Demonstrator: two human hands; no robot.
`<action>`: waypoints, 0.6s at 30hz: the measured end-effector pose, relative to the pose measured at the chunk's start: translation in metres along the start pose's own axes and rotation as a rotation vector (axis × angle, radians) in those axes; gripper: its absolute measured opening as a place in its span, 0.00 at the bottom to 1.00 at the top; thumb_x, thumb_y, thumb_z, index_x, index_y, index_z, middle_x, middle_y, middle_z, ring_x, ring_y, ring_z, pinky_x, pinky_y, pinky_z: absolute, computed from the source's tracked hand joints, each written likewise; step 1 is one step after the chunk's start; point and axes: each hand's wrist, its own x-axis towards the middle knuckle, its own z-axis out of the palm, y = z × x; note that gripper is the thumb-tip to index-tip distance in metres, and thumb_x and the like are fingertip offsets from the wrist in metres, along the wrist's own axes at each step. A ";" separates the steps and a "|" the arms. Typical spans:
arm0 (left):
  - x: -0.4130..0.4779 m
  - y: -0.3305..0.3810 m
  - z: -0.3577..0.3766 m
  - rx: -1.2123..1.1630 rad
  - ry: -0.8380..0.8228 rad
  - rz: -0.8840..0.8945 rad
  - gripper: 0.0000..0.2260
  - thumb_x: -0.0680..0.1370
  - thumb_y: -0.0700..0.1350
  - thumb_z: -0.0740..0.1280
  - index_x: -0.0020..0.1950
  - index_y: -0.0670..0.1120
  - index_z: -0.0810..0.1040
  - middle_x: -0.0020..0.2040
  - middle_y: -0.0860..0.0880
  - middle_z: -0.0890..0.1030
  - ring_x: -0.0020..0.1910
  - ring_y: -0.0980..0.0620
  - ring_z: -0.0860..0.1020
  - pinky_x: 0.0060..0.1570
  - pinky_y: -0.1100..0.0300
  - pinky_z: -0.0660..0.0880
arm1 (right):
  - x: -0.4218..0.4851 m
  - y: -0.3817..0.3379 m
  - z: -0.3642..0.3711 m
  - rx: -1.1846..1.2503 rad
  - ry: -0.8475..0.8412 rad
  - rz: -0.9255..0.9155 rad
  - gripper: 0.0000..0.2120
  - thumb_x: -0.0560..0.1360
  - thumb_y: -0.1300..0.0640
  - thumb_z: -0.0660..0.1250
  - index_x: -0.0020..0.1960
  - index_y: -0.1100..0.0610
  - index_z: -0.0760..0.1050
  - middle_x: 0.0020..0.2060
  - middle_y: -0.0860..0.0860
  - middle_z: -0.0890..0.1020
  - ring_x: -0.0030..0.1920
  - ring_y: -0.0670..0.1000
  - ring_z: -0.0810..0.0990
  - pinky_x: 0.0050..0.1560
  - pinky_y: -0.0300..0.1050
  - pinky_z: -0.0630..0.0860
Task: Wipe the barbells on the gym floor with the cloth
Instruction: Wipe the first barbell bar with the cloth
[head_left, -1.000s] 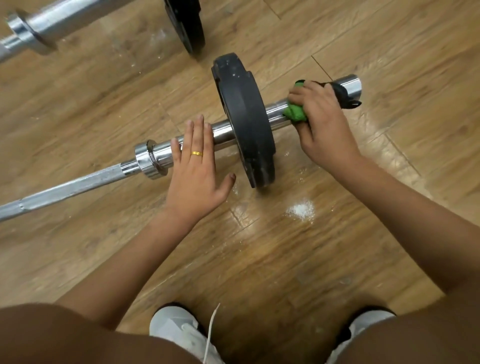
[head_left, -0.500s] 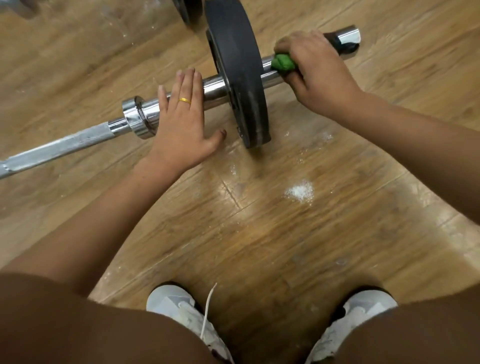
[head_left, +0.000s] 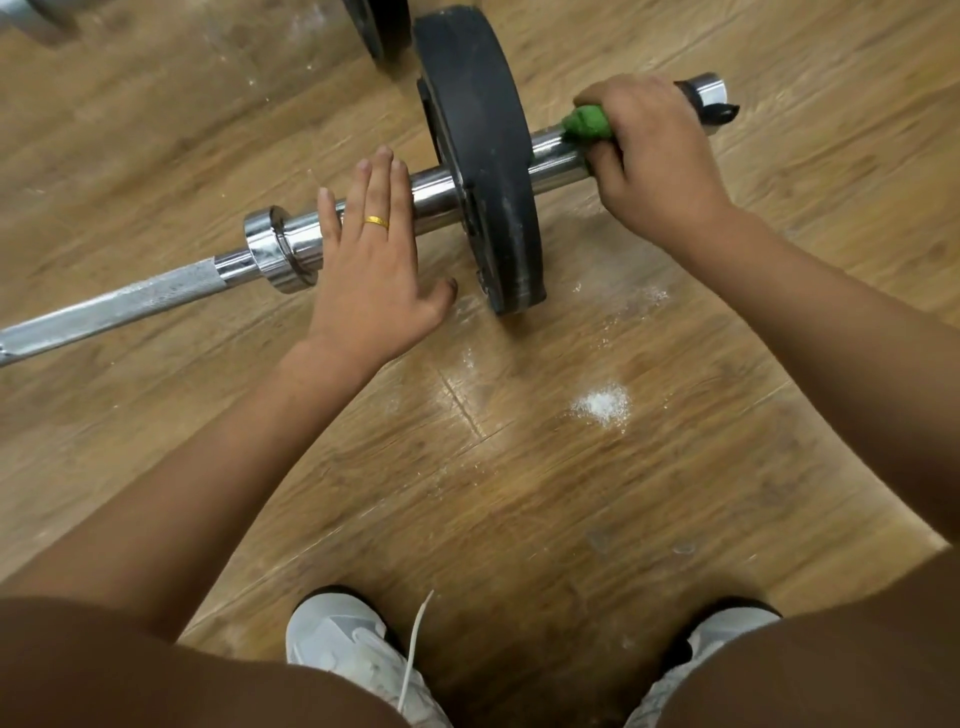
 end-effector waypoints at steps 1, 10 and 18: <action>0.000 0.002 0.000 0.001 0.003 -0.004 0.46 0.75 0.59 0.64 0.82 0.38 0.45 0.83 0.41 0.45 0.82 0.43 0.44 0.77 0.41 0.37 | -0.002 -0.005 0.002 -0.002 0.035 0.028 0.17 0.77 0.55 0.60 0.63 0.59 0.75 0.57 0.56 0.80 0.60 0.59 0.75 0.65 0.52 0.67; -0.010 0.008 -0.002 0.005 -0.024 -0.011 0.46 0.74 0.61 0.62 0.82 0.38 0.45 0.83 0.40 0.47 0.82 0.42 0.45 0.78 0.39 0.40 | -0.014 -0.015 0.011 0.068 0.020 -0.017 0.22 0.74 0.60 0.62 0.68 0.60 0.74 0.65 0.54 0.77 0.69 0.56 0.71 0.74 0.56 0.62; -0.030 0.021 -0.001 -0.066 -0.032 -0.045 0.46 0.74 0.62 0.60 0.82 0.40 0.45 0.83 0.42 0.46 0.82 0.44 0.42 0.78 0.40 0.41 | -0.032 -0.026 0.006 0.078 -0.073 -0.063 0.20 0.77 0.57 0.63 0.68 0.58 0.72 0.66 0.52 0.77 0.71 0.56 0.69 0.76 0.57 0.58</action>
